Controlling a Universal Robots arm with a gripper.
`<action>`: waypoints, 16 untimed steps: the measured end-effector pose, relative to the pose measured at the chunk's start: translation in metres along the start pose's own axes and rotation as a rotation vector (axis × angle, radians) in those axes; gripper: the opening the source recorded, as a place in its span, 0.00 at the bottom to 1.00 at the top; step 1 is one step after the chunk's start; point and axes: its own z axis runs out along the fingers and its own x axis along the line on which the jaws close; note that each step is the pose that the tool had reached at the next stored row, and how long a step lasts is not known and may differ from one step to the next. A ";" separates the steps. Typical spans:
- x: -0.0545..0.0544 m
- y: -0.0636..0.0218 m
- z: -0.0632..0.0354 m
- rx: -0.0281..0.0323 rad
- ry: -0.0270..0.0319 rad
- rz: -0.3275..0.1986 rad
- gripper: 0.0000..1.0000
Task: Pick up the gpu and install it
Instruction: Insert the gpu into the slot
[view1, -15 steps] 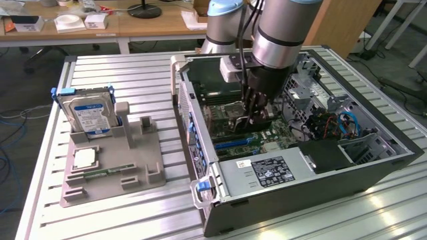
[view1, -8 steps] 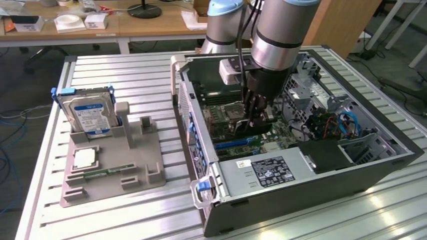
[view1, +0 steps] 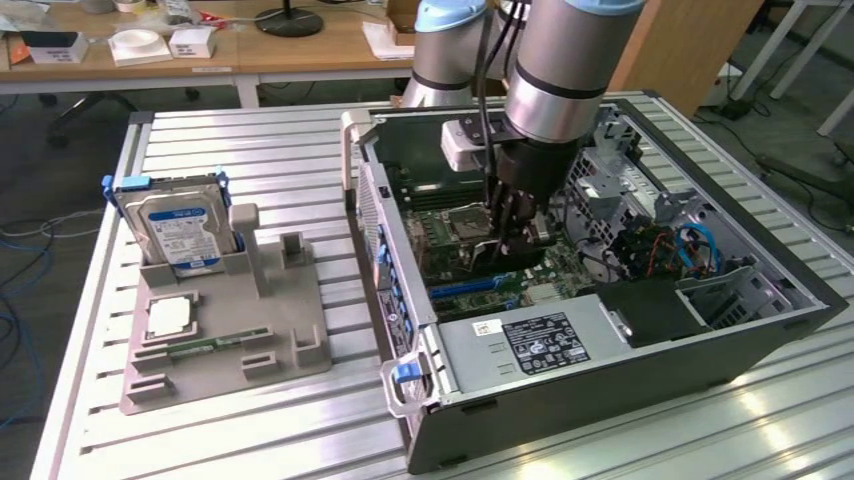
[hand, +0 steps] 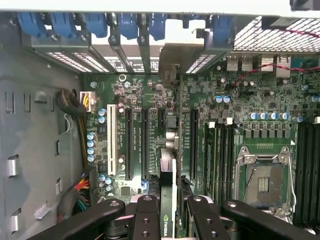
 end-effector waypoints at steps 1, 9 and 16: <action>0.000 0.0000 0.0016 -0.0004 -0.0001 0.000 0.26; -0.003 0.0009 0.0137 -0.0011 0.0000 0.000 0.26; -0.005 0.0047 0.0175 -0.0012 -0.0001 0.000 0.26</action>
